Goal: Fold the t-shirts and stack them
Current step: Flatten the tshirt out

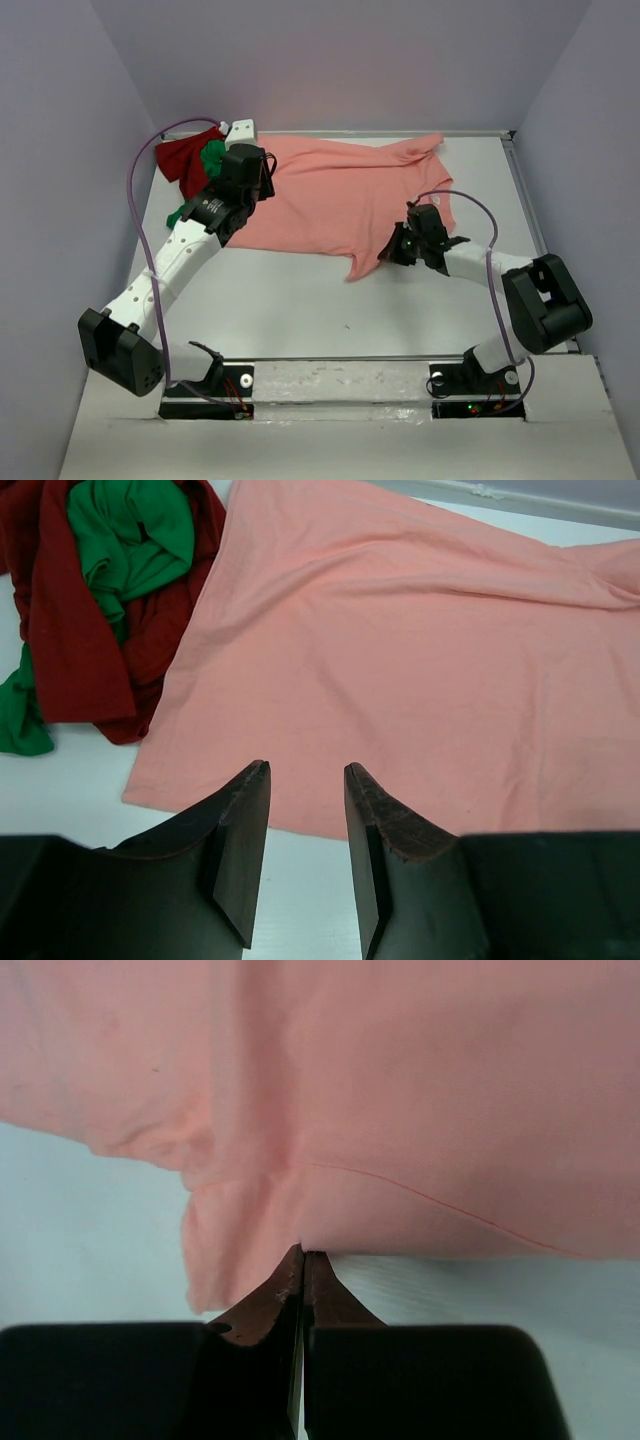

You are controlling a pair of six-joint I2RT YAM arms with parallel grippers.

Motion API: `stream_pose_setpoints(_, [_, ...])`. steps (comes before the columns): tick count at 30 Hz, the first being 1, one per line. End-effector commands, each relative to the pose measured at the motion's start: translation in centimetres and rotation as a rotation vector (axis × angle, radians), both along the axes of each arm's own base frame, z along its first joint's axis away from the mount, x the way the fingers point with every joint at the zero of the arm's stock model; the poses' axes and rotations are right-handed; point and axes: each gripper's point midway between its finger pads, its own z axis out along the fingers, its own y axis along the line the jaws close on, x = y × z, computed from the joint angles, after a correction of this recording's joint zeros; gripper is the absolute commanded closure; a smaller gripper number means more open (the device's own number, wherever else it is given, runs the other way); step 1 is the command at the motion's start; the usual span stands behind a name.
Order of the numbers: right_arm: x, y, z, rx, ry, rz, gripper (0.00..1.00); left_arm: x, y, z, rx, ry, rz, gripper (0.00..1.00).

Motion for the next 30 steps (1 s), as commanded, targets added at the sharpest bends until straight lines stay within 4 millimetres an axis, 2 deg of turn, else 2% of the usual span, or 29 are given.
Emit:
stream_pose_setpoints(1, [4.9, -1.6, 5.9, -0.218, -0.23, -0.067, 1.0, 0.3, -0.3, 1.1, -0.016, -0.046, -0.01, 0.54])
stream_pose_setpoints(4, [6.0, -2.4, 8.2, -0.293, -0.281, -0.098, 1.0, 0.4, -0.4, 1.0, -0.006, -0.044, -0.012, 0.55])
stream_pose_setpoints(6, [7.5, -2.7, 10.6, -0.313, -0.333, -0.129, 1.0, 0.5, -0.4, 0.7, -0.001, -0.038, -0.016, 0.54])
stream_pose_setpoints(7, [7.8, -2.8, 10.8, -0.34, -0.333, -0.119, 1.0, 0.5, -0.5, 0.6, 0.001, -0.033, -0.02, 0.54])
stream_pose_setpoints(8, [8.9, -2.7, 11.4, -0.354, -0.343, -0.132, 1.0, 0.5, -0.6, 0.4, 0.001, -0.029, -0.024, 0.55])
stream_pose_setpoints(11, [10.2, -2.6, 11.6, -0.396, -0.33, -0.123, 1.0, 0.6, -0.9, 0.3, -0.004, -0.025, -0.038, 0.55])
stream_pose_setpoints(14, [12.1, -1.6, 11.3, -0.415, -0.308, -0.104, 1.0, 0.4, -0.8, 0.6, 0.004, -0.03, -0.041, 0.54])
stream_pose_setpoints(17, [14.4, 0.2, 10.3, -0.431, -0.267, -0.039, 1.0, 0.4, -0.6, 1.0, 0.014, -0.033, -0.037, 0.54])
stream_pose_setpoints(18, [15.2, 0.2, 10.0, -0.428, -0.249, -0.037, 1.0, 0.4, -0.6, 1.3, 0.013, -0.04, -0.038, 0.54])
stream_pose_setpoints(19, [16.8, 1.5, 9.4, -0.42, -0.249, 0.007, 1.0, 0.4, -0.6, 1.3, 0.017, -0.039, -0.039, 0.54])
stream_pose_setpoints(21, [18.3, 1.9, 9.2, -0.385, -0.221, 0.025, 1.0, 0.4, -0.6, 1.5, 0.017, -0.039, -0.043, 0.54])
stream_pose_setpoints(22, [19.9, 2.1, 9.4, -0.361, -0.232, 0.029, 1.0, 0.4, -0.6, 1.4, 0.017, -0.035, -0.044, 0.55])
stream_pose_setpoints(23, [21.0, 1.5, 9.5, -0.36, -0.233, 0.008, 1.0, 0.4, -0.6, 1.4, 0.017, -0.035, -0.046, 0.54])
stream_pose_setpoints(26, [23.0, 1.6, 9.7, -0.32, -0.228, 0.036, 1.0, 0.4, -0.7, 1.3, 0.019, -0.031, -0.051, 0.54])
stream_pose_setpoints(27, [24.4, 1.8, 10.3, -0.279, -0.243, 0.047, 1.0, 0.4, -0.7, 1.1, 0.023, -0.026, -0.052, 0.54])
stream_pose_setpoints(28, [24.6, 2.2, 10.2, -0.253, -0.238, 0.087, 1.0, 0.5, -0.8, 1.0, 0.027, -0.023, -0.054, 0.54])
stream_pose_setpoints(29, [25.1, 2.4, 10.2, -0.254, -0.235, 0.089, 0.95, 0.5, -0.8, 1.0, 0.028, -0.023, -0.055, 0.54])
stream_pose_setpoints(30, [26.1, 1.9, 10.3, -0.251, -0.239, 0.076, 0.78, 0.6, -0.8, 0.8, 0.03, -0.019, -0.054, 0.55])
